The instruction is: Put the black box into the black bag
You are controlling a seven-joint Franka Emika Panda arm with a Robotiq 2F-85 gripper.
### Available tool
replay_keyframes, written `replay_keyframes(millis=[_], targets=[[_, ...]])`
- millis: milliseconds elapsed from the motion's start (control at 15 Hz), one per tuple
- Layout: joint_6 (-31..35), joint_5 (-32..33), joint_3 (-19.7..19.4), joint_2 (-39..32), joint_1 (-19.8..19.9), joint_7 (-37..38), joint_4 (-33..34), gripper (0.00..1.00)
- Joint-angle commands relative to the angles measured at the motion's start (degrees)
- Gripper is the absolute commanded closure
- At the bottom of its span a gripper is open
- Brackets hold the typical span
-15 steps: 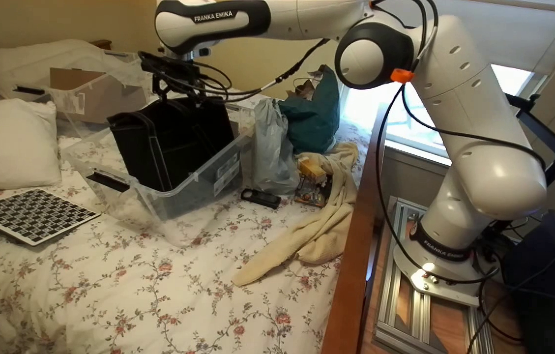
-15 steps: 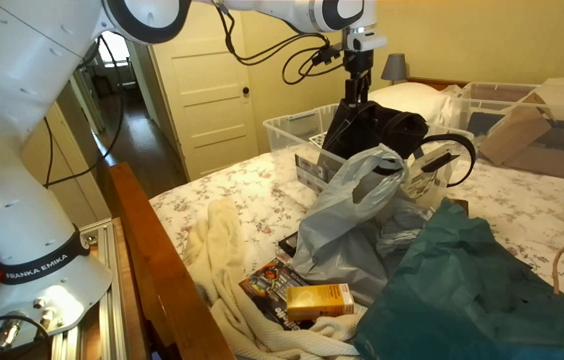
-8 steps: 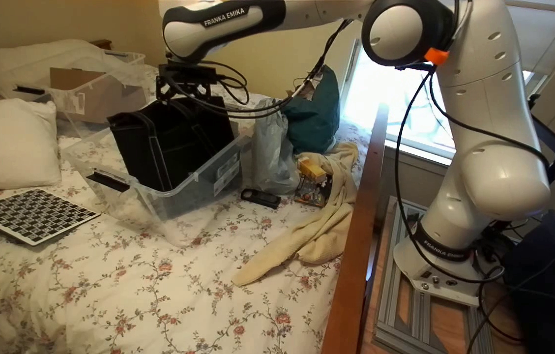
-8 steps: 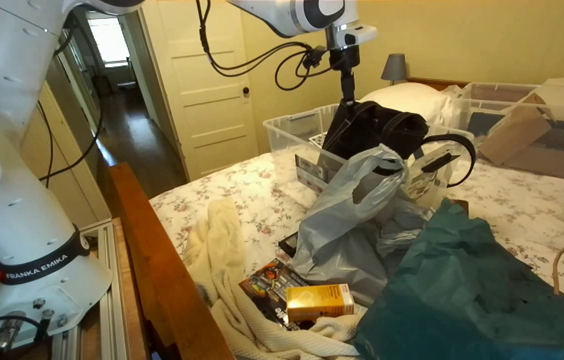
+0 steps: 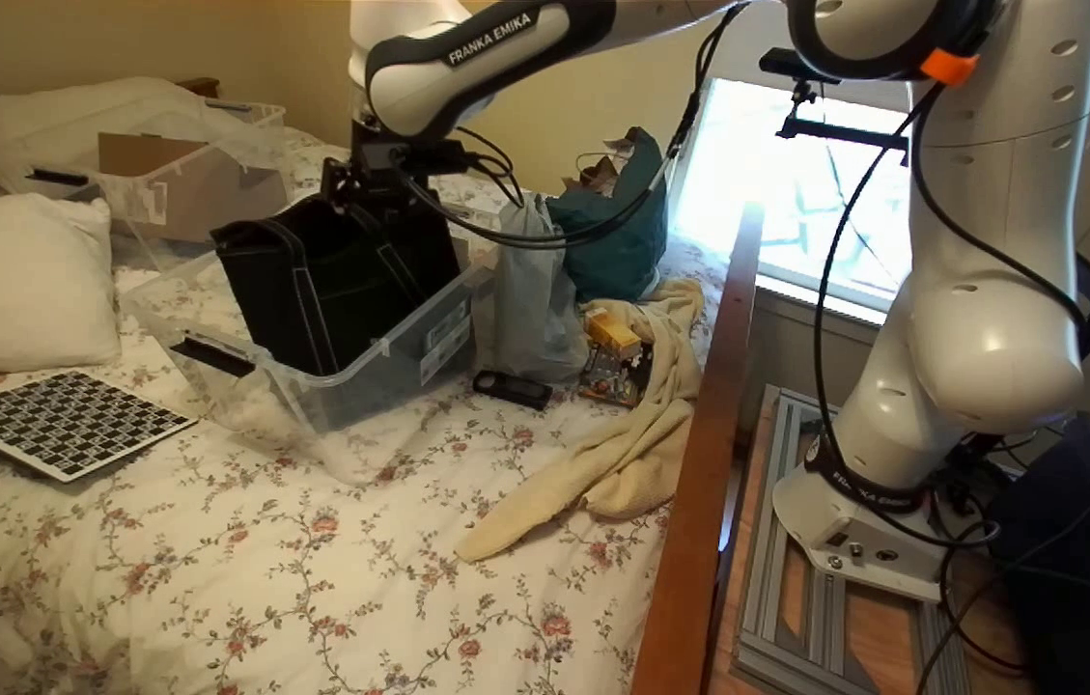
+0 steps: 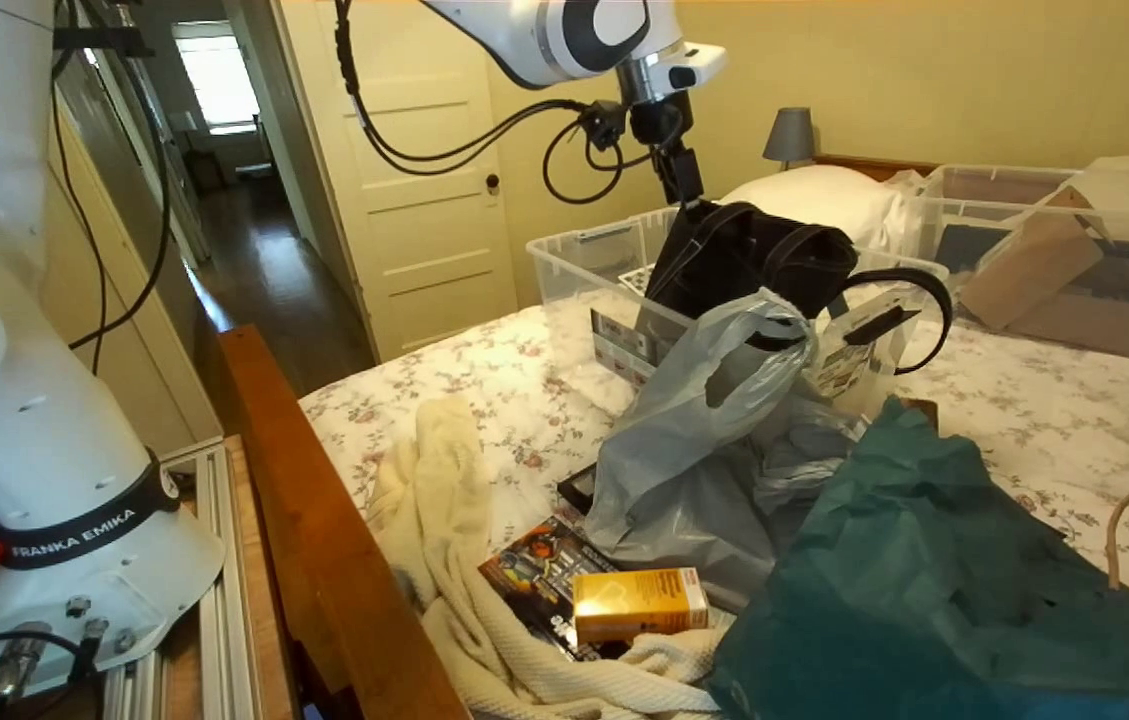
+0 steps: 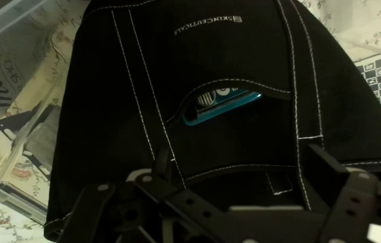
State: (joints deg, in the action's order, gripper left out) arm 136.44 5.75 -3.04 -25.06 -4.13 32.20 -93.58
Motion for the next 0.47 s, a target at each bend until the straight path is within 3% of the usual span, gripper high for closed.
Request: replay_keyframes(millis=[0, 133, 200, 400], targets=[[4.66, 0.52, -0.79, 5.64, -0.94, -3.18, -8.59, 0.0], [6.15, 0.55, -0.78, 6.88, -1.01, -4.02, -10.74, 0.0], [3.69, -0.51, -0.8, 3.51, -0.81, -3.25, -5.91, 0.0], [4.8, -0.44, -0.69, 4.98, -0.78, -3.81, -8.21, 0.0]])
